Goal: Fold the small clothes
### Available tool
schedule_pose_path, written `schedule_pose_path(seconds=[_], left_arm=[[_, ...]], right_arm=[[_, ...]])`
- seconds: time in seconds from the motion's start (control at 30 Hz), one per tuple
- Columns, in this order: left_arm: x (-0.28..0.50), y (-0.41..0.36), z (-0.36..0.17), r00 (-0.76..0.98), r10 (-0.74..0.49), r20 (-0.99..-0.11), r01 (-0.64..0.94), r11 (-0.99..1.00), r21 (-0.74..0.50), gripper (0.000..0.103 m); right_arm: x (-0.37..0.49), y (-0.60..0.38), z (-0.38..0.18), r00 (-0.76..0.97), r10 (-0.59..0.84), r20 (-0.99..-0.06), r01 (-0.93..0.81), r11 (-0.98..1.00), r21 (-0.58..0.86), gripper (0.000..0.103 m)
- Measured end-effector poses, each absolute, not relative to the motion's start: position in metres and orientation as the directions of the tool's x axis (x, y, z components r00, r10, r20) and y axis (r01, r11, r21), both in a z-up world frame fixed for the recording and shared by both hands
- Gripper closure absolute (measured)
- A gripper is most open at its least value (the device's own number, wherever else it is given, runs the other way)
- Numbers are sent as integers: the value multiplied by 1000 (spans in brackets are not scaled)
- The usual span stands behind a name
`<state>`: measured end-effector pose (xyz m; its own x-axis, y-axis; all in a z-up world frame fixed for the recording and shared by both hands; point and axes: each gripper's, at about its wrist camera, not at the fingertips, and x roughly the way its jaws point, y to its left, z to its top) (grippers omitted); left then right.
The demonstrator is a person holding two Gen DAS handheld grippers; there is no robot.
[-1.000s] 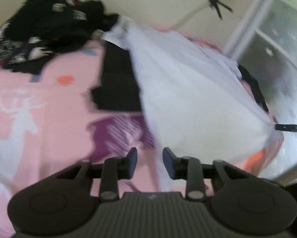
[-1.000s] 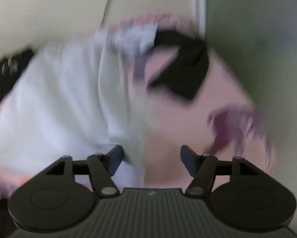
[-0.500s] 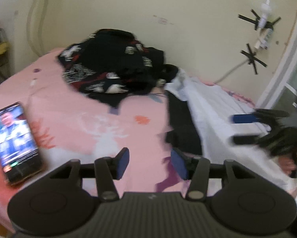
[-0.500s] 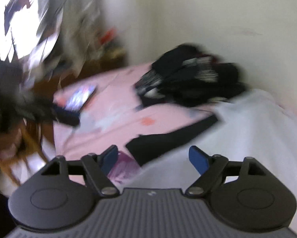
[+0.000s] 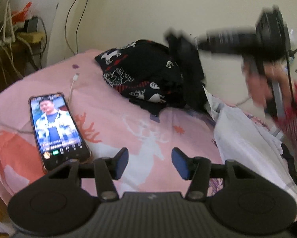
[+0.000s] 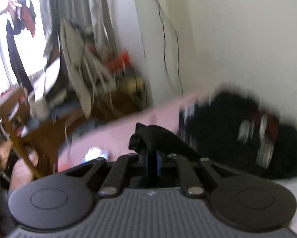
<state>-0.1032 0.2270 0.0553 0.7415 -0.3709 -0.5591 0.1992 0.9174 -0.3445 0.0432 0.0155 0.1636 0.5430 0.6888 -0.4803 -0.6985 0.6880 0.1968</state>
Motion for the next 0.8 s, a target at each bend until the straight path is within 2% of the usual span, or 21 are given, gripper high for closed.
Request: schedule_pose_path(seconds=[0.17,0.37,0.5,0.6,0.7,0.77,0.8], left_arm=[[-103,218,60,735,-387,-556,227,914,-337,52],[-61,178,72,700,-439,-564,288,895,-340,52],[-16,122,97,693,-480,-538,367,877,-310,51],[30,68,109,665,-528,-528,422,849,-318,48],[77,15,111,620,-557,-552,461,828,-318,46],[108,-20,105,594,-557,-580,481,824,-299,35],[123,-37,100,580,-550,-601,486,826,-286,24]], right_arm=[[75,-78,224,690,631,-355,-588,774,234,102],[77,-250,246,818,479,-319,-371,863,344,102],[60,-363,221,854,423,-303,-254,847,468,101],[43,-434,183,865,400,-303,-179,810,558,101],[29,-483,134,854,393,-340,-101,768,632,101],[26,-501,110,844,398,-360,-71,747,661,101],[27,-502,98,837,403,-370,-58,738,672,100]])
